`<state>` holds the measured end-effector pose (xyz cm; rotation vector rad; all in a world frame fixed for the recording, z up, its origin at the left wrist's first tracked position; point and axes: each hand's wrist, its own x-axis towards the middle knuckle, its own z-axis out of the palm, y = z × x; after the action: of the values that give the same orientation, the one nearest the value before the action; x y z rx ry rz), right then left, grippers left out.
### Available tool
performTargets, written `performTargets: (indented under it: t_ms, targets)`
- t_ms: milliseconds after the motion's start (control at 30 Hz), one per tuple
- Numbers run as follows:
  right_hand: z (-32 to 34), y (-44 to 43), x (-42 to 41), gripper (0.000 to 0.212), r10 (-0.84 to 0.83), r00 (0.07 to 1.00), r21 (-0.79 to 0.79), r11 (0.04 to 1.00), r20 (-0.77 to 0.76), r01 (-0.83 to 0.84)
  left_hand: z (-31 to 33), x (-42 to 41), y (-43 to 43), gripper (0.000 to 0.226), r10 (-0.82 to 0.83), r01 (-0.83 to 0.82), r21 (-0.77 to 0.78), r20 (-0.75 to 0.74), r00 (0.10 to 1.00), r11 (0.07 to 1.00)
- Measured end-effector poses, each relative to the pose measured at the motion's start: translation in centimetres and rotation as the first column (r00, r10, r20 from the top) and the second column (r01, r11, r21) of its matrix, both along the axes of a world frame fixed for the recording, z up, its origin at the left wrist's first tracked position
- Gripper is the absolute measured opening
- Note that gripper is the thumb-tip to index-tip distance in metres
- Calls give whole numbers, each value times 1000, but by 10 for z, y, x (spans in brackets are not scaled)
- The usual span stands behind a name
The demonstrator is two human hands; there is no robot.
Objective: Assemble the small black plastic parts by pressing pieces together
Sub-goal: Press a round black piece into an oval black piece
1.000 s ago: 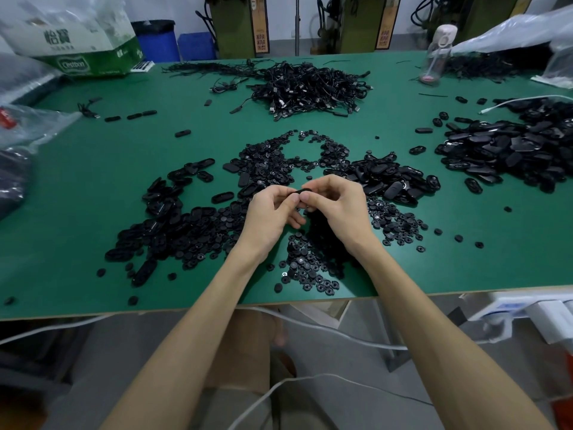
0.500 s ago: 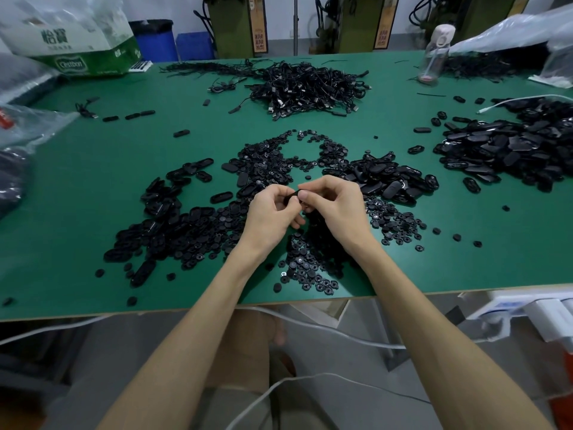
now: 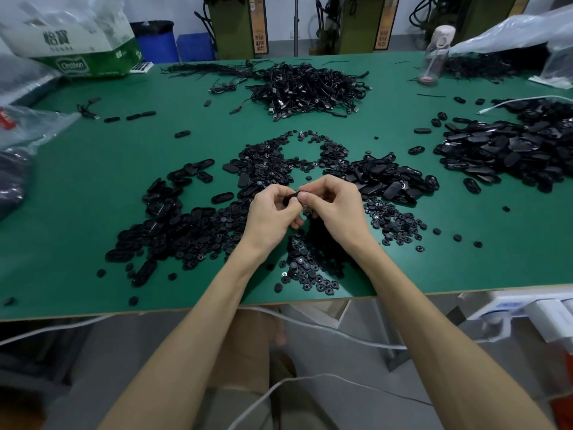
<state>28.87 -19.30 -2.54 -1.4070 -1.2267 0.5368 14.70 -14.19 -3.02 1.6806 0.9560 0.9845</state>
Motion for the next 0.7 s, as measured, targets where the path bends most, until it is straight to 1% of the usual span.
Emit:
performTargets:
  t_ms: [133,200,367,433,533,700]
  targets:
    - [1,0,-1,11,1,999,-4,1000,37,-1,0,0,-1,10,24,-24,2,-4,1000,1000]
    - [1,0,-1,13,-4,1000,2,1000,28,4,0,0,-1,9,9,-9,0,8,1000,1000]
    - [0,-2,1,8,12,999,63,998,-38,-9,3,-5,-1,13,-57,66,-64,124,991,996]
    - [1,-2,1,13,31,999,88,996,-24,-29,4,-5,-2,13,-40,51,-72,144,989,996]
    - [0,0,1,17,42,999,79,996,13,-43,2,-3,-1,10,-13,19,-48,115,993,999]
    - [0,0,-2,22,-13,999,70,998,32,11,2,-2,-1,14,14,-6,-52,144,989,999]
